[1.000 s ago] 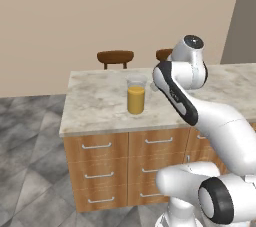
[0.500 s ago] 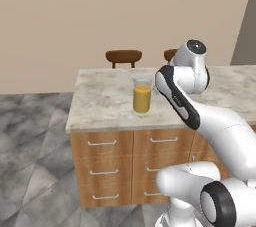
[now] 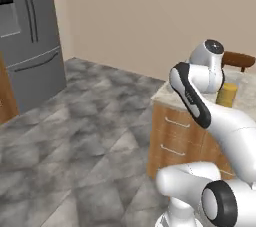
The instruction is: Place the pitcher and cup on the dining counter for serving.
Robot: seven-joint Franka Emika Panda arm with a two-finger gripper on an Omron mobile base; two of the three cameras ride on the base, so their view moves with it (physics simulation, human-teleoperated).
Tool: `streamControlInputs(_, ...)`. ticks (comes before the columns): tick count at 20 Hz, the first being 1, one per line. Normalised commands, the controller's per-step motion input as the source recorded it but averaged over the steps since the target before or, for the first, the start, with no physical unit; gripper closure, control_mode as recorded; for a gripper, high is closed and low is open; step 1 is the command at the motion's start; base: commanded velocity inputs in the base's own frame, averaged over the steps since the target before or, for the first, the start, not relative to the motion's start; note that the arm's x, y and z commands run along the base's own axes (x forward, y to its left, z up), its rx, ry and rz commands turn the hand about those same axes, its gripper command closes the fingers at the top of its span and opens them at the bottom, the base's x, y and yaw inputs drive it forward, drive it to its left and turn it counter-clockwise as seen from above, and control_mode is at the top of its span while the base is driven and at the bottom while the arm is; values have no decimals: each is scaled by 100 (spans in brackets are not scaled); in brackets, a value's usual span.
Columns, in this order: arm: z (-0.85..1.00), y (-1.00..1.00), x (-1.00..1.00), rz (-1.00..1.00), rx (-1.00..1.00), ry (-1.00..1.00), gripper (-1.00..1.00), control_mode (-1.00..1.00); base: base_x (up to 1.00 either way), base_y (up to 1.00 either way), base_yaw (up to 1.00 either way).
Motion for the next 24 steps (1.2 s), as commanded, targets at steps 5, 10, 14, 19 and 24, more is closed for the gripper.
streamControlInputs(5, 0, 0, 0, 0, 0, 0, -100, 100, -4, 0, 100)
streamControlInputs(10, 0, 0, 0, 0, 0, 0, -100, 100, -2, 0, 100)
streamControlInputs(14, 0, 0, 0, 0, 0, 0, -100, 100, -2, 0, 100)
streamControlInputs(19, 0, 0, 0, 0, 0, 0, -100, 100, 0, 0, 100)
streamControlInputs(24, 0, 0, 0, 0, 0, 0, -100, 100, 0, 0, 100)
